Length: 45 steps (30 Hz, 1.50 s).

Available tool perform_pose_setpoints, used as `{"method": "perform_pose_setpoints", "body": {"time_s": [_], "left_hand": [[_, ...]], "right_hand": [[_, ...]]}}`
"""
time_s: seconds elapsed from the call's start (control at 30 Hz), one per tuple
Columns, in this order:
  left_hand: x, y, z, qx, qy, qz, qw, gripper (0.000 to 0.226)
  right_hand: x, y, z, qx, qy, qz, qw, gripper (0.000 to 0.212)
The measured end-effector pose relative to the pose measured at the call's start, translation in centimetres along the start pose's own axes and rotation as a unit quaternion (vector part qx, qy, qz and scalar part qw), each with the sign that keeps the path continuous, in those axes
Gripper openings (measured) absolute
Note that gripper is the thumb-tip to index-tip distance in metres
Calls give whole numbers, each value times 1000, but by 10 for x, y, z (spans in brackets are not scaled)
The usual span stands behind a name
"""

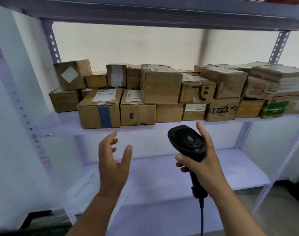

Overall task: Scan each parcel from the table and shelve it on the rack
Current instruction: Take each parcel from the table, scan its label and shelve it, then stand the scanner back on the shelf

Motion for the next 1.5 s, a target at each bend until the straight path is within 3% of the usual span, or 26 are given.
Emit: {"method": "perform_pose_setpoints", "body": {"time_s": [0.33, 0.5, 0.7, 0.87, 1.07, 1.5], "left_hand": [[111, -88, 70, -68, -67, -202, 975, 40], [145, -104, 83, -108, -51, -290, 949, 49], [175, -114, 91, -151, -44, -292, 943, 61], [189, -130, 77, -190, -24, -274, 943, 62], [202, -137, 51, -235, -13, -276, 932, 64], [268, -149, -67, -282, -11, -315, 906, 62]], "right_hand": [[-56, 22, 25, 42, 13, -7, 999, 99], [-77, 34, 35, 57, 46, -15, 997, 102], [-102, 35, 48, 80, 73, -57, 992, 93], [-132, 29, 75, 118, 33, -116, 986, 61], [-163, 8, 130, 176, -12, -124, 977, 29], [-158, 19, 259, 264, -33, -104, 958, 46]]}}
Point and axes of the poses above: each hand's wrist, its own y-axis towards the middle knuckle, its own x-axis out of the palm, z = x × y, the point moved 2 cm from there along y, towards the middle knuckle, and after that the axes turned 8 degrees about y, right-handed, at the moved point
